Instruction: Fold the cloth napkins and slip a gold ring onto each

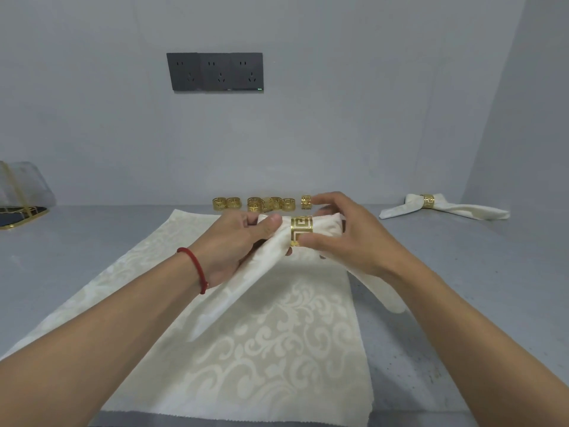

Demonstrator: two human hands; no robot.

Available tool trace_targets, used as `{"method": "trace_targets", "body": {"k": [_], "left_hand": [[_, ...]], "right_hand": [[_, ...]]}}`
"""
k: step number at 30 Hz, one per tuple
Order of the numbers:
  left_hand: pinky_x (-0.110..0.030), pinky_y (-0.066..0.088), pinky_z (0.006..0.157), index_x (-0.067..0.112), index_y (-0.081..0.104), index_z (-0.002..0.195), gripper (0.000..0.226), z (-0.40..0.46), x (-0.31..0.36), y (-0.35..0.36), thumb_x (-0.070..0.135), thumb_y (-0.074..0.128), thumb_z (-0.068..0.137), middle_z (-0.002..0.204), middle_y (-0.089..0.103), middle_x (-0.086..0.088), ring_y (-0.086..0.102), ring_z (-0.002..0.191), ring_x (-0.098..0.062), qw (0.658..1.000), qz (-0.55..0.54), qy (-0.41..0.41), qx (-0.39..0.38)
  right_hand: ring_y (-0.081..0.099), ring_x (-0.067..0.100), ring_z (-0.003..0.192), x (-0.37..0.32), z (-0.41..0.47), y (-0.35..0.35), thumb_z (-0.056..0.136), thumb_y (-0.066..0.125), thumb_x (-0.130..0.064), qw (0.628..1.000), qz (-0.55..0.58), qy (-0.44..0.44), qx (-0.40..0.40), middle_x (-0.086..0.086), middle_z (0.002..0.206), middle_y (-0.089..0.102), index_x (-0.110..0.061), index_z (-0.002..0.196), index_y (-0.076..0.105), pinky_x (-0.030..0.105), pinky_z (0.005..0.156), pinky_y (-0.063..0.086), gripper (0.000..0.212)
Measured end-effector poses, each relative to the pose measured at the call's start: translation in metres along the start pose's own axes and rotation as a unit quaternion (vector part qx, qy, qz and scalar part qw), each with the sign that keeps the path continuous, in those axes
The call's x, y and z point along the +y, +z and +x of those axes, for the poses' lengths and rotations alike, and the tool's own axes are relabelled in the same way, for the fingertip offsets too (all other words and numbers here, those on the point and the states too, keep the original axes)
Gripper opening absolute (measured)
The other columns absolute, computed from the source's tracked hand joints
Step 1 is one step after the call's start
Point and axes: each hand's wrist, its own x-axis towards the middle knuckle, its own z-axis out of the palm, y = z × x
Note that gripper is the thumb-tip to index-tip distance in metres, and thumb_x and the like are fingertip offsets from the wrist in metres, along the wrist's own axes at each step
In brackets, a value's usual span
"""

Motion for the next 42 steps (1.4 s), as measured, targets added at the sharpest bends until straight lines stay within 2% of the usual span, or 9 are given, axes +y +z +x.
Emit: {"method": "trace_targets", "body": {"k": [4,11,15,18,20,24,31,39,42], "left_hand": [[-0.023,0.055,0.068,-0.002,0.068,0.115,0.042,0.019,-0.006,0.026,0.034,0.057,0.098,0.103,0.073,-0.022,0.072,0.097,-0.027,0.997,-0.054,-0.051,-0.034],[-0.038,0.055,0.095,-0.01,0.061,0.121,0.032,0.105,-0.03,0.112,0.014,0.057,0.1,0.119,0.068,-0.023,0.066,0.113,-0.033,0.977,-0.101,-0.166,-0.088],[-0.05,0.056,0.092,-0.007,0.069,0.093,0.032,0.172,-0.046,0.178,0.022,0.076,0.082,0.095,0.074,-0.019,0.073,0.091,-0.032,0.991,0.05,-0.112,-0.043],[-0.034,0.06,0.077,0.008,0.061,0.07,0.026,0.222,-0.05,0.226,0.026,0.072,0.086,0.065,0.063,-0.002,0.065,0.062,-0.02,0.982,0.171,-0.075,-0.003],[-0.026,0.05,0.067,0.007,0.069,0.085,0.023,0.252,-0.052,0.251,0.031,0.07,0.087,0.077,0.065,-0.003,0.066,0.074,-0.02,0.974,0.221,-0.051,0.023],[-0.025,0.049,0.08,0.007,0.069,0.108,0.03,0.312,-0.069,0.283,0.028,0.069,0.087,0.108,0.068,-0.009,0.065,0.103,-0.024,0.958,0.279,-0.023,0.071],[-0.031,0.055,0.082,0.009,0.071,0.102,0.024,0.407,-0.086,0.298,0.021,0.067,0.082,0.1,0.069,-0.009,0.068,0.094,-0.026,0.94,0.323,0.02,0.108],[-0.033,0.057,0.086,0.01,0.066,0.104,0.027,0.466,-0.087,0.297,0.02,0.071,0.08,0.111,0.063,-0.009,0.064,0.094,-0.024,0.935,0.337,0.038,0.109],[-0.03,0.054,0.088,0.01,0.067,0.107,0.028,0.466,-0.088,0.294,0.02,0.073,0.081,0.115,0.06,-0.008,0.064,0.099,-0.024,0.941,0.318,0.041,0.105]], "right_hand": [[0.069,0.0,0.08,0.021,-0.011,-0.038,0.092,0.07,-0.046,0.997,0.034,0.062,0.013,-0.01,0.093,0.076,-0.033,0.104,0.075,0.026,0.08,0.047,0.018],[0.072,0.023,0.086,0.09,-0.004,-0.115,0.087,0.076,-0.041,0.985,-0.096,0.125,0.073,0.002,0.09,0.078,-0.027,0.091,0.079,0.032,0.074,0.051,0.016],[0.068,0.029,0.089,0.149,0.011,-0.16,0.086,0.077,-0.039,0.96,-0.194,0.157,0.124,0.012,0.094,0.075,-0.018,0.09,0.078,0.041,0.081,0.053,0.021],[0.065,0.022,0.084,0.199,0.023,-0.188,0.086,0.078,-0.04,0.941,-0.222,0.187,0.175,0.004,0.088,0.074,-0.018,0.093,0.079,0.037,0.074,0.048,0.023],[0.063,0.02,0.084,0.232,0.034,-0.2,0.086,0.078,-0.039,0.928,-0.221,0.207,0.216,-0.001,0.085,0.071,-0.018,0.097,0.079,0.033,0.072,0.043,0.024],[0.064,0.028,0.103,0.291,0.063,-0.207,0.088,0.075,-0.035,0.907,-0.208,0.217,0.296,0.006,0.106,0.073,-0.018,0.109,0.074,0.039,0.089,0.049,0.027],[0.06,0.035,0.117,0.348,0.129,-0.22,0.098,0.062,-0.018,0.908,-0.207,0.172,0.322,0.016,0.124,0.068,-0.006,0.129,0.063,0.042,0.102,0.044,0.034],[0.058,0.035,0.096,0.375,0.169,-0.235,0.1,0.05,-0.014,0.901,-0.262,0.189,0.292,0.013,0.096,0.062,-0.003,0.1,0.059,0.035,0.077,0.038,0.014],[0.054,0.037,0.119,0.373,0.166,-0.234,0.099,0.052,-0.014,0.895,-0.281,0.197,0.286,0.02,0.128,0.06,-0.003,0.132,0.056,0.043,0.1,0.042,0.034]]}}
